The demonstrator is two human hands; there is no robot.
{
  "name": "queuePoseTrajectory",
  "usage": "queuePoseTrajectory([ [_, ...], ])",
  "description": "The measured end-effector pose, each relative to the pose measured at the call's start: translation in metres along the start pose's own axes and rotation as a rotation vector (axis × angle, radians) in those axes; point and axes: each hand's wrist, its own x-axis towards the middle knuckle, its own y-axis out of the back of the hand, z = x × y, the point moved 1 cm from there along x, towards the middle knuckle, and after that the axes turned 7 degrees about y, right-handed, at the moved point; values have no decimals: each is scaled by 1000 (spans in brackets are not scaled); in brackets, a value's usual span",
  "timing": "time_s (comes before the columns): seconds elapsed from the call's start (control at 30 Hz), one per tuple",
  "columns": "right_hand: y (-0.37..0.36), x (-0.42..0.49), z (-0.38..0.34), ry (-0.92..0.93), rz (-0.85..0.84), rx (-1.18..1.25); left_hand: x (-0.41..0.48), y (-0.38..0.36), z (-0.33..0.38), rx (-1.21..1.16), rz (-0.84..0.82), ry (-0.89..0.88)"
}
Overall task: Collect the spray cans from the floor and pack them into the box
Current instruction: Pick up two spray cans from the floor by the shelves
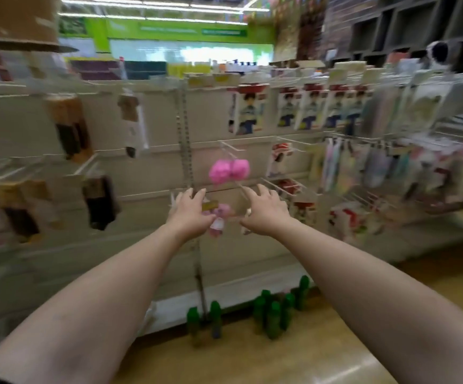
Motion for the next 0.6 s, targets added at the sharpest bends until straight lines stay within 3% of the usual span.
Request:
queuePoseTrajectory([
  [0.33, 15, -43, 225, -203, -72, 10, 21, -138, 189, -17, -136, -151],
  [0.6, -11, -30, 335, -341, -117, 81, 52, -219, 267, -28, -299, -167],
])
